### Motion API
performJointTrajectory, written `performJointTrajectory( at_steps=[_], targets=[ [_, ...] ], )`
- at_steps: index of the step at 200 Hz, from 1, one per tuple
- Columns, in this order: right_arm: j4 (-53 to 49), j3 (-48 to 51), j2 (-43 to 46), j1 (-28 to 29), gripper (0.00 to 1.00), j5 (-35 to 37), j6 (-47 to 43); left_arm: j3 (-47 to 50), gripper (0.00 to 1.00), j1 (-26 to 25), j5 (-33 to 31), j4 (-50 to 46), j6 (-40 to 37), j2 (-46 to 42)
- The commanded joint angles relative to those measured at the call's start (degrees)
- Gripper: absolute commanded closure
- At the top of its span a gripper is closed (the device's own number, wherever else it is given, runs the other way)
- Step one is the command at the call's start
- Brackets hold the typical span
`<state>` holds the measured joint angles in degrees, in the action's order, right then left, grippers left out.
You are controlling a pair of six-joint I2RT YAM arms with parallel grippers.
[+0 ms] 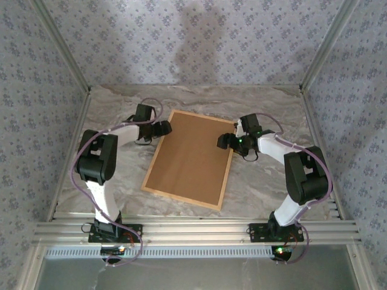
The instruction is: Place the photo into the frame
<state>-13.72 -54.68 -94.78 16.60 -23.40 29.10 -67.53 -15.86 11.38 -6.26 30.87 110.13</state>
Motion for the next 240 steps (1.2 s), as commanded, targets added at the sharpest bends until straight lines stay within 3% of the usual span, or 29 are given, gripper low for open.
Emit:
performJointTrajectory(
  at_steps=[1,88,155,240],
  targets=[
    [-1.44,0.91,2.9,0.7,0.22,-2.19,0.86,1.95,0.18,-0.14,1.62,-0.77,-0.64,-2.56],
    [-15.65,9.33,15.92,5.61,0.25,-9.56,1.0,8.55,0.18,-0.05,0.48,-1.73,-1.44,-8.91],
    [-14.87,13.26,15.75,9.84,0.28,-13.98,3.93,10.74,0.18,-0.05,2.28,-0.97,-1.06,-9.4],
    [-13.54,14.13,11.86,11.54,0.32,-13.34,3.77,11.36,0.18,-0.13,3.71,0.28,-0.46,-8.7]
  ],
)
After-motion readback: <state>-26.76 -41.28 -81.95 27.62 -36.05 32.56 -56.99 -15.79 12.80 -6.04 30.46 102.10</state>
